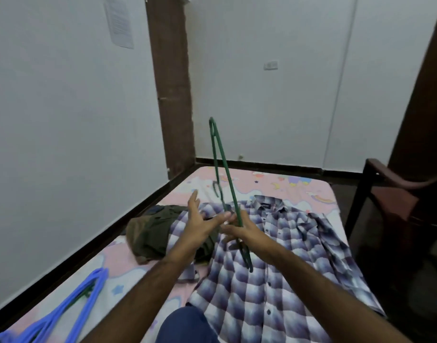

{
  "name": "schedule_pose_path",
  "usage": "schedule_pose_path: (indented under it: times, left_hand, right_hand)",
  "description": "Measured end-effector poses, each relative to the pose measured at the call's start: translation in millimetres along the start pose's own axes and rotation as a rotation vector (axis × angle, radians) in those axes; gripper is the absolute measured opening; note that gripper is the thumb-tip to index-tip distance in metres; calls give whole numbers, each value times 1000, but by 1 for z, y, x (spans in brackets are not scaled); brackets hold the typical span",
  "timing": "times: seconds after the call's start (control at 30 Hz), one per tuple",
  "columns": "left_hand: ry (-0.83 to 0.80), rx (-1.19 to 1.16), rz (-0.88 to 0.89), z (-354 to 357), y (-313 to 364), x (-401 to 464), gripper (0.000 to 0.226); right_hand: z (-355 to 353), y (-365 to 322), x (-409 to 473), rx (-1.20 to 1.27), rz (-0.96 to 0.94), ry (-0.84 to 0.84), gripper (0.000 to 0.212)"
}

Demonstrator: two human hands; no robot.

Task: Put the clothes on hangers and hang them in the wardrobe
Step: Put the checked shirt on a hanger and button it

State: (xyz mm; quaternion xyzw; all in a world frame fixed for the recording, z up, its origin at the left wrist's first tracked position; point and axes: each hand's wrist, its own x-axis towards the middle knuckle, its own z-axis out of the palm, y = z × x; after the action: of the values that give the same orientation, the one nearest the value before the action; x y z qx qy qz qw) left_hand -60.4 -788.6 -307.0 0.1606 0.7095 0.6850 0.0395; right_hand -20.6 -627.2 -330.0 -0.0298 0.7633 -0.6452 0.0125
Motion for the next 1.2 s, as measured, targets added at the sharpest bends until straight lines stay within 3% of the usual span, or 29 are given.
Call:
schedule_pose_path:
  times: [0.07, 0.13, 0.27, 0.37, 0.5, 0.6, 0.67, 0.73, 0.8, 0.87, 0.97, 1.07, 1.2]
  left_hand:
    - [-82, -51, -36, 29, -4, 17, 118]
    - [-115, -24, -105, 52, -13, 25, 120]
    - [-152, 127, -37, 91, -34, 28, 93]
    - [-35, 46, 7, 99, -47, 39, 66]
    - [-48, 193, 149, 99, -50, 51, 60]
    - [-197, 375, 291, 88, -40, 72, 67]
    - [-313, 603, 370, 83, -32, 88, 75]
    - [-479, 774, 389, 84, -30, 103, 78]
    - [-689, 775, 328, 91, -34, 121, 69]
    - [-824, 734, 310, 103, -40, 140, 53]
    - [-783, 776, 426, 122, -45, 165, 34]
    - [-620, 871, 589, 134, -57, 190, 23]
    - [-579, 1035, 690, 148, -91, 220, 23]
  right_hand:
    - [-12, 3, -11, 13, 6, -38, 32]
    - [-23, 6, -19, 9, 5, -49, 35]
    - [-47, 19, -29, 30, 12, -21, 52]
    - [-59, 34, -32, 98, 49, 6, 23]
    - [-88, 49, -33, 181, 76, 67, 20]
    - [-135, 76, -22, 305, 162, 443, 55]
    - [-167, 87, -18, 89, 183, 840, 68]
    - [-192, 100, -16, -268, 205, 1066, 75]
    - [-200, 109, -12, -394, 110, 935, 76]
    - [-198, 112, -5, -318, 66, 598, 68]
    - [-193, 108, 13, -139, 30, 290, 38]
    - [-197, 104, 31, 16, 40, 298, 25]
    - [-218, 133, 57, 168, 31, 427, 25]
